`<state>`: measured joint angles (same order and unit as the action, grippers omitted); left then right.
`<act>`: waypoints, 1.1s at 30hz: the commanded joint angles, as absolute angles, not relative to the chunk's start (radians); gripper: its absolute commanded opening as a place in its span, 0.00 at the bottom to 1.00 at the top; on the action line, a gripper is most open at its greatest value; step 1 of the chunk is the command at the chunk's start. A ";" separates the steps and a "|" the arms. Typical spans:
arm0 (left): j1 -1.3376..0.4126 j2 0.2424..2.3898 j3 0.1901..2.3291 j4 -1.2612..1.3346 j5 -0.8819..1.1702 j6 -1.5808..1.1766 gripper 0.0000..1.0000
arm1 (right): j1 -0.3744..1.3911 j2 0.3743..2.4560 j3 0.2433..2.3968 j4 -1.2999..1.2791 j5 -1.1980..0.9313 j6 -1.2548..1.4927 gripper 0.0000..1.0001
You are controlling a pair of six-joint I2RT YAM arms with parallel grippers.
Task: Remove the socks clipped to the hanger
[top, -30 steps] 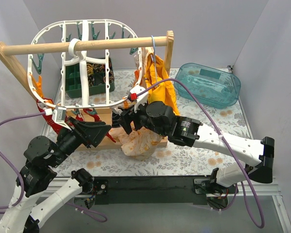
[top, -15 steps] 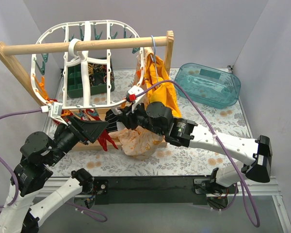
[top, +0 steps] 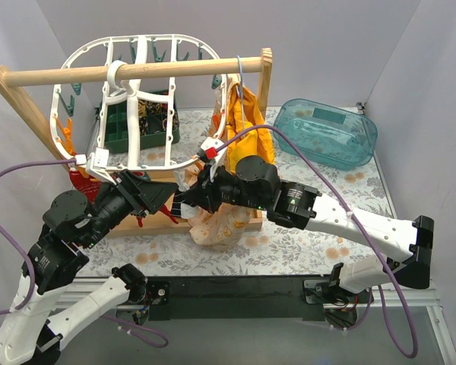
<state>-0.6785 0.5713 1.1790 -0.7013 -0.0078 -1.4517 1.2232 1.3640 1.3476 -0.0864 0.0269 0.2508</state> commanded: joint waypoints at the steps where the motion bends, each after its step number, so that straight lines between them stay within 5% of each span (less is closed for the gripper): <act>1: -0.681 0.584 1.209 -0.693 0.035 -1.463 0.56 | 1.224 1.322 1.451 -0.190 -0.098 0.284 0.08; 3: -0.681 0.586 1.203 -0.678 0.040 -1.471 0.57 | 1.223 1.324 1.480 -0.224 -0.132 0.284 0.03; 19: -0.681 0.606 1.120 -0.476 0.086 -1.603 0.68 | 1.223 1.347 1.609 -0.307 -0.293 0.293 0.03; 33: -0.681 0.598 1.014 -0.347 0.092 -1.709 0.61 | 1.220 1.348 1.608 -0.305 -0.316 0.284 0.01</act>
<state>-0.6785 0.6006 1.0489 -0.4080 0.0933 -1.6600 1.2121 1.3571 1.5696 -0.3290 -0.2611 0.2852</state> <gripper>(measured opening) 0.622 0.051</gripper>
